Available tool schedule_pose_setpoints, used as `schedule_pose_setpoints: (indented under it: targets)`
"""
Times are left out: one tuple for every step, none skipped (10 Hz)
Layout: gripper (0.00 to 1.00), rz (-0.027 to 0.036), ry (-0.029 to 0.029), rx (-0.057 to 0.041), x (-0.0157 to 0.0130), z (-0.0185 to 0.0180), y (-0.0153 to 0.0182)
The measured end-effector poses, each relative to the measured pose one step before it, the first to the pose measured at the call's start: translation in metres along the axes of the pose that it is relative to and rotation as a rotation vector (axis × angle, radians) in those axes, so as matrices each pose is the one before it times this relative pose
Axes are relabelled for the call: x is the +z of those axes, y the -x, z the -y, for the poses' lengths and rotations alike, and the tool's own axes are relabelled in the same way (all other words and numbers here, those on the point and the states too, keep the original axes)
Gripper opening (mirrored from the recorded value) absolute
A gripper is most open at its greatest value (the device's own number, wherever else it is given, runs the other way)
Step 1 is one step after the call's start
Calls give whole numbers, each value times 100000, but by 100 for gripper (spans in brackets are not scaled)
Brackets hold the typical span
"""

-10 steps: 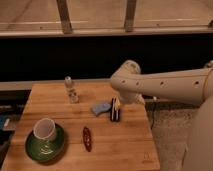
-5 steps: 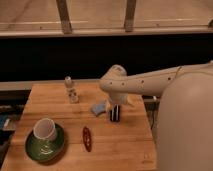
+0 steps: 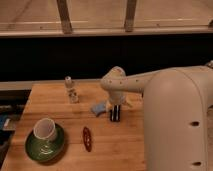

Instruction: Place the eraser on the white sponge

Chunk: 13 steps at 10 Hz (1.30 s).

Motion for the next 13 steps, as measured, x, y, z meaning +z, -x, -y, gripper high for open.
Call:
schedule_pose_setpoints:
  targets:
    - [80,-860,1305,567,516,-70,222]
    - [80,-802,1139,486,631,36,265]
    - [80,-1382,1295,436,698,-227,66]
    - [80,-820,502,12,426,-155,52]
    - [80,-978,484,-219,464,-232,-10]
    - [77,-1237,537,-153,563,-53,-147]
    - [69,-636,55,-363,409,-23,-218]
    - [61,-154,-29,-515,272,-130,-226]
    - [49,411,-255,-323,57,-277,-193]
    - [39,272,-434,-67,20,12,-145]
    - [31,270,-352,20,-33,83,-89]
    - [20,381,-433,-69,-92,119,-128]
    - [8,689,-578,23,-267,142,-97]
